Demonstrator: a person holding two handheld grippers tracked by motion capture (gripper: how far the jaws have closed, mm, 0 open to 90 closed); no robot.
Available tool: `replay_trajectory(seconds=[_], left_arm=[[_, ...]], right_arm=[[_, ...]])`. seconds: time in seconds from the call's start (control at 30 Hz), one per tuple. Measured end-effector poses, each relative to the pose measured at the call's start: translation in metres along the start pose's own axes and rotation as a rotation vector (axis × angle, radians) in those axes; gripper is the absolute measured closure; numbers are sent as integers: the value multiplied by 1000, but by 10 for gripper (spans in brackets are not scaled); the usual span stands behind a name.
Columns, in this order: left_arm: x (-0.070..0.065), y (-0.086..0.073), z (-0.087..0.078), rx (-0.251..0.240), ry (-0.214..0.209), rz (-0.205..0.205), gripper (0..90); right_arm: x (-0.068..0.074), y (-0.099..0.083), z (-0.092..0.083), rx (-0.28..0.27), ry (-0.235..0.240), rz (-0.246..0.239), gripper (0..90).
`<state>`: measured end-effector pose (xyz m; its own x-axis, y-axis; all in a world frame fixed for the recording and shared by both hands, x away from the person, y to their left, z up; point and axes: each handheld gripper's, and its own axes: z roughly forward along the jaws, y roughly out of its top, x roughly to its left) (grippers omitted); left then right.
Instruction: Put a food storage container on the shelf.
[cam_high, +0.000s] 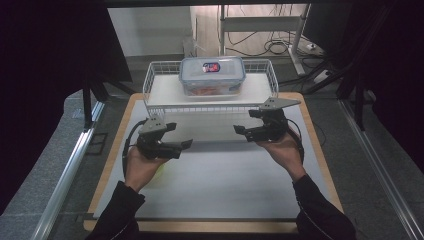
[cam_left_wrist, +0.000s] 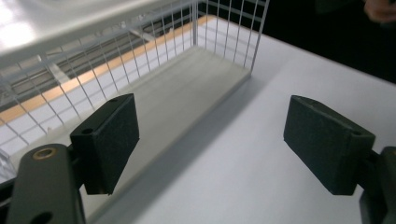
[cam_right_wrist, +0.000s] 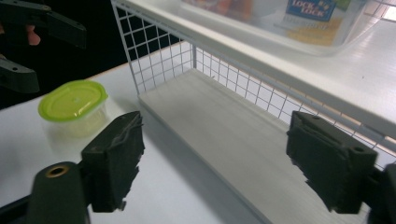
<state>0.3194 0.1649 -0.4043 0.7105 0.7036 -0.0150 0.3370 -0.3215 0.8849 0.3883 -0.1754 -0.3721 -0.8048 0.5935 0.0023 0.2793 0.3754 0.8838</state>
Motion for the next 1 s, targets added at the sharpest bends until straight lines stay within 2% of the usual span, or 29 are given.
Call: replay_trajectory(seconds=[0.1,0.27,0.33,0.43,0.5,0.53,0.57,0.77,0.9,0.93,1.0], left_arm=[[-5,-5,1,10,-4,0,158],[-15,-20,2,35,-23,-13,166],[-20,-32,1,18,-38,-43,165],[-22,-42,-1,30,-30,-61,154],[-22,-48,-3,16,-44,-91,150],[-22,-48,-3,16,-44,-91,143],[-23,-55,-4,7,-49,-110,141],[-32,-71,-3,14,-40,-83,118],[-43,-84,1,50,-4,-12,85],[-43,-84,1,50,-4,-12,85],[-48,-92,3,62,-1,9,72]], right_arm=[[2,-7,-4,-9,-6,-15,148],[4,-21,-7,-21,27,6,120],[5,-26,-6,-14,31,5,103],[9,-34,-5,-7,45,10,90],[12,-38,-4,1,53,11,81],[14,-40,-4,5,57,4,79],[16,-42,-4,7,61,2,75],[25,-53,-6,-4,79,-15,56],[34,-69,-9,-8,79,-7,56],[34,-69,-9,-8,79,-7,56],[38,-82,-8,-3,91,7,48]])
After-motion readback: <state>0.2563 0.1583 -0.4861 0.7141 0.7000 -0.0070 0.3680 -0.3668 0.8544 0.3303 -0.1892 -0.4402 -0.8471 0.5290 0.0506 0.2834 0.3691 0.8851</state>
